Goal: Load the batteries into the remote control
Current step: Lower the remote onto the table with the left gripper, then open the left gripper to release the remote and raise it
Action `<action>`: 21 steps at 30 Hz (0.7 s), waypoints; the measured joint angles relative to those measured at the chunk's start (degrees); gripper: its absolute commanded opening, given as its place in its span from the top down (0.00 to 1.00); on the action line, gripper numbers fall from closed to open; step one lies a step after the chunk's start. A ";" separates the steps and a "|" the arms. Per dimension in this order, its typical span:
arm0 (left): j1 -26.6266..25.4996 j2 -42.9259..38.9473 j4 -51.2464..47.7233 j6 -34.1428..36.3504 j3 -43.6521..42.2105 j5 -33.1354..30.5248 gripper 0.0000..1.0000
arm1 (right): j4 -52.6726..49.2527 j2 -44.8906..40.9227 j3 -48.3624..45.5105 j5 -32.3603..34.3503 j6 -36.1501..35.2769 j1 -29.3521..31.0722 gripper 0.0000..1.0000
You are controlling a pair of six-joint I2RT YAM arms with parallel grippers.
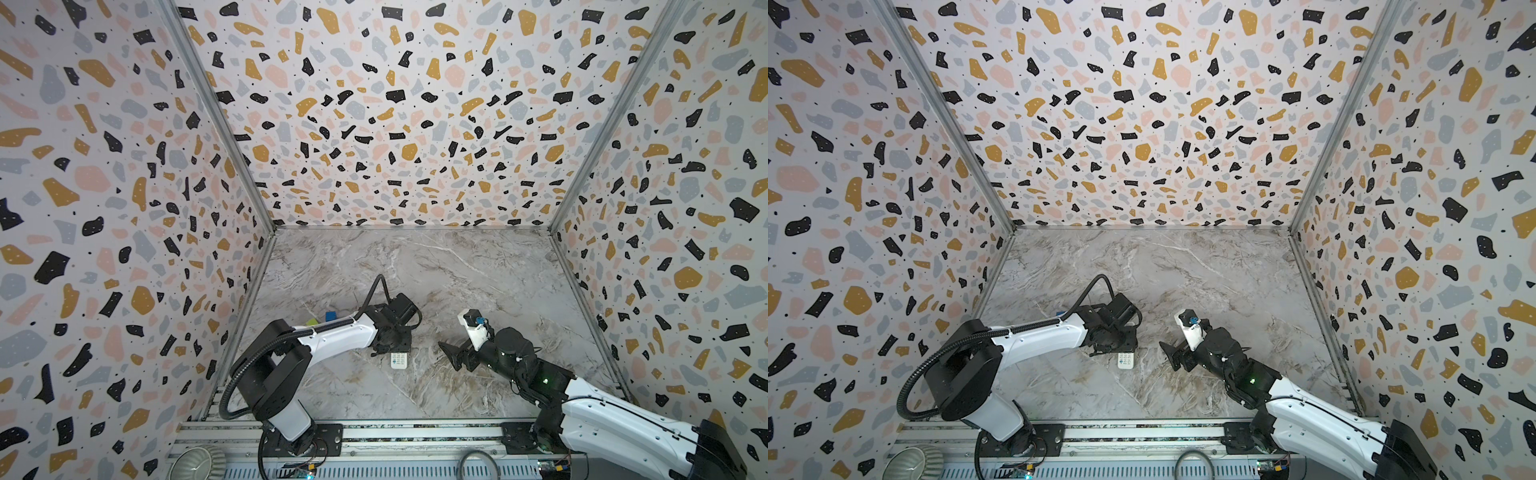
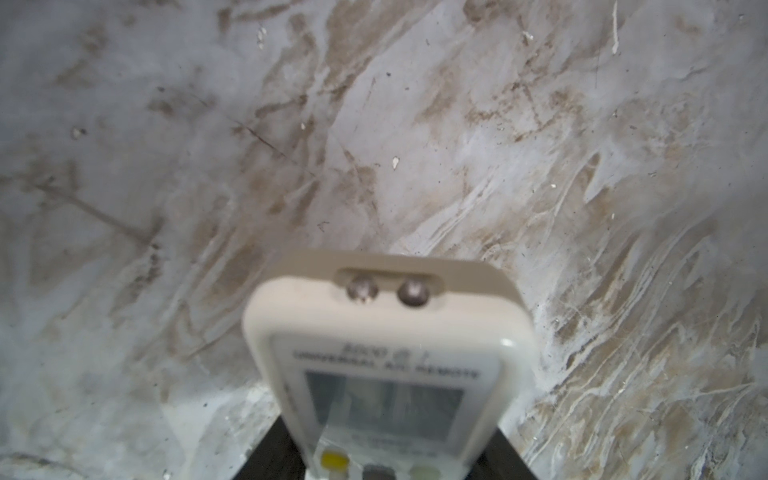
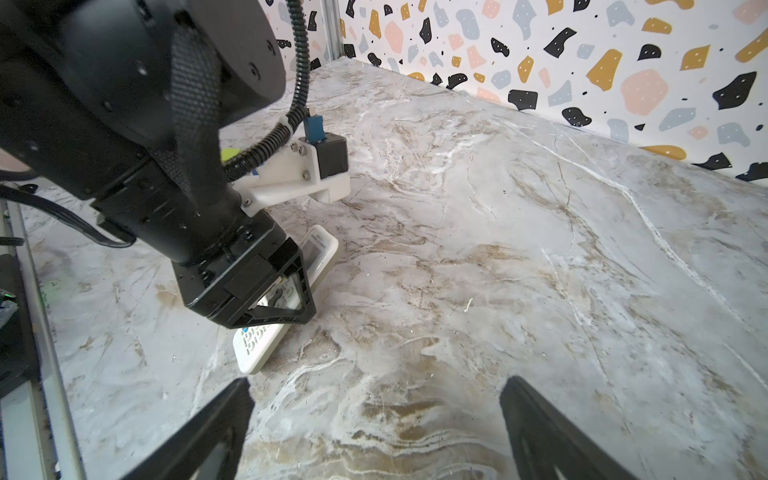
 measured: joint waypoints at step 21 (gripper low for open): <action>2.21 2.01 3.61 -0.46 -0.61 1.44 0.12 | 0.35 -2.64 -0.72 0.50 -0.11 -0.02 0.04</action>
